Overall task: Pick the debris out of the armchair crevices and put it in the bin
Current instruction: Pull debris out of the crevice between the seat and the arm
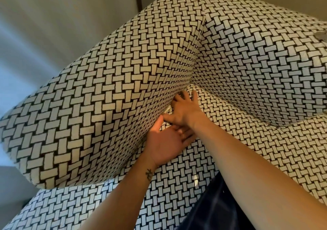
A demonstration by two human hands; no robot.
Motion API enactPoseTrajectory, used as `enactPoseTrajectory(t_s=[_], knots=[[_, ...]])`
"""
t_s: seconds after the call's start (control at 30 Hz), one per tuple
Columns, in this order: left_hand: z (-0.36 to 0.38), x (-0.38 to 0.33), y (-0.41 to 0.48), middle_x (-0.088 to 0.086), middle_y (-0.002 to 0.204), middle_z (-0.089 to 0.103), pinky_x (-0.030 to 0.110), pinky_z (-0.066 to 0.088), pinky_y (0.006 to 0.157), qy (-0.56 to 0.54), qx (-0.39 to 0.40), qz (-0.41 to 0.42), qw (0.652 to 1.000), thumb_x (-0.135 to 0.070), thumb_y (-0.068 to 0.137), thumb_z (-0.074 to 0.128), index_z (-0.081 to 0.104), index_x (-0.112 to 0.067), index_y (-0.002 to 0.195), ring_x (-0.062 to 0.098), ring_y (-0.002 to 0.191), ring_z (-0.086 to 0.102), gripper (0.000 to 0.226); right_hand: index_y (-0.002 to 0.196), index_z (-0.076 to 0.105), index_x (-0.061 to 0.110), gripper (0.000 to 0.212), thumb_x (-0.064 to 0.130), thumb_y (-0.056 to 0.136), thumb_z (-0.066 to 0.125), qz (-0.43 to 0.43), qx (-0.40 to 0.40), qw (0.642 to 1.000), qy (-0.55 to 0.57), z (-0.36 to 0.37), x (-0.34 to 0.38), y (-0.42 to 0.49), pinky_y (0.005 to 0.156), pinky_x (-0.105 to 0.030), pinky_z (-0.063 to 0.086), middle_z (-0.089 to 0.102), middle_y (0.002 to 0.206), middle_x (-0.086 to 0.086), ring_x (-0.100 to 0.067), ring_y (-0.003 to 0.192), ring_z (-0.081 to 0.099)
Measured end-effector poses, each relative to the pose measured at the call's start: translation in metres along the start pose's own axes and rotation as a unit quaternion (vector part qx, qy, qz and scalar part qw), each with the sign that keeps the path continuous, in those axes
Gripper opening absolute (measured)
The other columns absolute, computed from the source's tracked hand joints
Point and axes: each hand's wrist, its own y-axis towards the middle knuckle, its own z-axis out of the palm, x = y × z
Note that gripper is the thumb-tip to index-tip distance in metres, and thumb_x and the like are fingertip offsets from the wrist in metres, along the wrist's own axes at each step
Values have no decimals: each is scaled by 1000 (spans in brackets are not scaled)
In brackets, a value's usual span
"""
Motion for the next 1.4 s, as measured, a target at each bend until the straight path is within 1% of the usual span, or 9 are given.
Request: enactPoseTrajectory(t_s=[0.27,0.4,0.57,0.77,0.87,1.07,1.13,1.27,1.4], knots=[[0,0,3,28,157,37,54,18,124,-15,0,2,1000,-65,92,42,36,6,150,41,147,33,92,149,49,24,102,92,73,41,36,22,997,63,5,0,15,116,-67,-17,16,165,-6,-32,154,-8],[-1,-1,4,28,158,34,55,16,124,-7,23,-10,1000,-65,93,38,41,7,148,42,149,27,91,131,65,24,87,87,75,47,28,3,996,85,6,-5,13,117,-64,-17,28,157,-5,-31,152,-3],[-8,-1,8,28,159,31,55,20,122,-14,42,-16,999,-68,96,30,41,11,147,43,146,35,95,110,73,27,57,72,77,61,22,-25,987,158,5,-10,11,119,-56,-17,37,150,-1,-25,151,2],[-8,-1,10,28,159,32,55,16,123,-20,21,-14,999,-69,98,29,40,9,147,41,150,26,93,125,67,31,66,76,79,55,29,23,993,110,0,-7,15,118,-60,-18,25,159,-4,-28,153,-7],[-5,-2,8,29,160,30,56,17,122,-13,34,-18,999,-69,98,27,37,11,149,42,150,24,95,121,71,32,56,72,83,56,12,-17,990,142,3,-13,14,119,-58,-17,33,152,-2,-26,151,-1],[-9,-2,9,32,161,24,53,1,127,-30,57,-31,997,-67,99,28,31,13,151,41,154,13,96,107,76,32,32,56,90,63,-1,-65,966,250,8,-23,8,120,-48,-21,47,145,6,-17,152,8],[-9,-2,10,31,161,25,54,4,127,-32,60,-26,997,-68,99,29,30,12,152,42,153,15,95,112,74,32,35,57,90,63,-5,-50,966,253,7,-24,7,119,-47,-23,45,150,6,-14,153,4],[-9,-2,11,28,159,33,57,22,122,-18,56,-16,998,-68,99,29,43,10,146,43,148,31,92,127,67,32,58,73,87,51,-6,-32,991,129,10,-14,7,118,-59,-18,34,154,-3,-23,154,-1],[-9,-1,11,29,157,35,57,22,122,-18,55,-22,998,-69,99,27,44,11,144,44,145,36,94,111,74,31,51,72,85,57,-2,-58,983,173,11,-14,9,119,-56,-18,39,148,-1,-23,152,3]])
